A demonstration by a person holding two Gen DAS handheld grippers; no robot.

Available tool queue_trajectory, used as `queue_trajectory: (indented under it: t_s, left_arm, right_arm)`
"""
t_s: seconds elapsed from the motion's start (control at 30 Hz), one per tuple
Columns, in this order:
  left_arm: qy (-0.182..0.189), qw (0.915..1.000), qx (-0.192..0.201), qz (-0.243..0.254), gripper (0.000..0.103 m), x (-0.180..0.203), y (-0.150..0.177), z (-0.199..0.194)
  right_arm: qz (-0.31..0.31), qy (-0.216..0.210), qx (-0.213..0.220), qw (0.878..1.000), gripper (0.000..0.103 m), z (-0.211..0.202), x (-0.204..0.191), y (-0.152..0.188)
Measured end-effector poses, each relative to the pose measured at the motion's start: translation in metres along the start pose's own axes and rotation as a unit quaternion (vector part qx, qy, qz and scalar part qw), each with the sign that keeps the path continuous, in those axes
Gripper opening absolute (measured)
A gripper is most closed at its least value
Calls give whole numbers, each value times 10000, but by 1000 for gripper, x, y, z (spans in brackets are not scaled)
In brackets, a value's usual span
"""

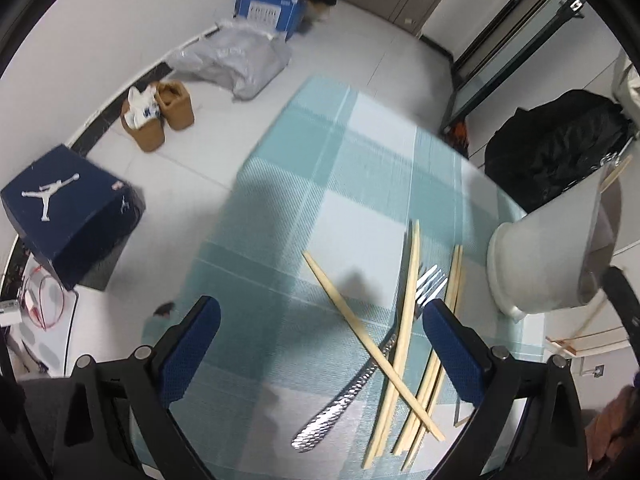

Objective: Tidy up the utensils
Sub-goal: 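Lift the chopstick with the right tool while the left tool grasps another chopstick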

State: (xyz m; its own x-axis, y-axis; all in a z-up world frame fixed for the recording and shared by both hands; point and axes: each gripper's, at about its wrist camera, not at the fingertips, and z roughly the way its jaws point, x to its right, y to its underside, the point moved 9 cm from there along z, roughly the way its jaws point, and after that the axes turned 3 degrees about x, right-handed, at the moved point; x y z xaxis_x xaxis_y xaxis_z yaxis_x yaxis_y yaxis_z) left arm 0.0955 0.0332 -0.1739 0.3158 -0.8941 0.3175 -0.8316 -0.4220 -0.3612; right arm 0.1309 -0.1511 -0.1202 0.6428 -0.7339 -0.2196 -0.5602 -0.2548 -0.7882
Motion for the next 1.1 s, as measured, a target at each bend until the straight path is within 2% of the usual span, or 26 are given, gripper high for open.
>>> queue_trajectory:
  t_s: [0.03,0.13,0.2,0.23,0.3,0.37,0.43,0.47,0.53,0.57,0.67,0.77,0.93,1.1]
  left_arm:
    - [-52,10000,-31,8,94,3,2,1]
    - [-270,9994,-196,49,79,6,6,10]
    - [-456,9985,-292,58,58,3,9,15]
    - [-568,9980,-271,91,57,2,9,15]
    - [-698,9972,-205,162,46,4,6,15]
    - [-780,9967,-183,125,42,6,4,16]
    - [-903,9958,-144,41,32,5,1,16]
    - [-1029,9946,-129,29,22,4,0,17]
    - [-1221,9925,-117,-1,15,4,-2,19]
    - [-1321,9912,-102,-57,8,3,-4,19]
    - [-1440,9893,-71,-212,2,3,-9,24]
    - [-1444,9888,-67,-360,2,5,-12,26]
    - [-1154,9914,-14,-614,2,14,-14,23]
    - [-824,9941,586,-402,2,31,-22,-7]
  right_arm:
    - [7,-42,50,10000,4,-3,-1,-1]
    - [39,-136,287,9995,4,-16,-2,-4]
    - [29,-147,396,9991,4,-23,0,-4]
    - [64,-164,423,9989,4,-25,2,-3]
    - [185,-152,405,9989,4,-25,7,2]
    - [235,-140,329,9991,4,-21,11,6]
    - [262,-175,287,9991,4,-20,12,8]
    - [240,-211,276,9991,4,-22,12,10]
    - [166,-184,312,9992,4,-26,12,11]
    - [133,-178,322,9992,4,-28,13,11]
    - [152,-138,387,9990,4,-38,19,13]
    - [191,-100,452,9987,4,-47,25,15]
    - [246,-53,547,9982,4,-57,30,17]
    - [223,11,610,9979,4,-60,29,16]
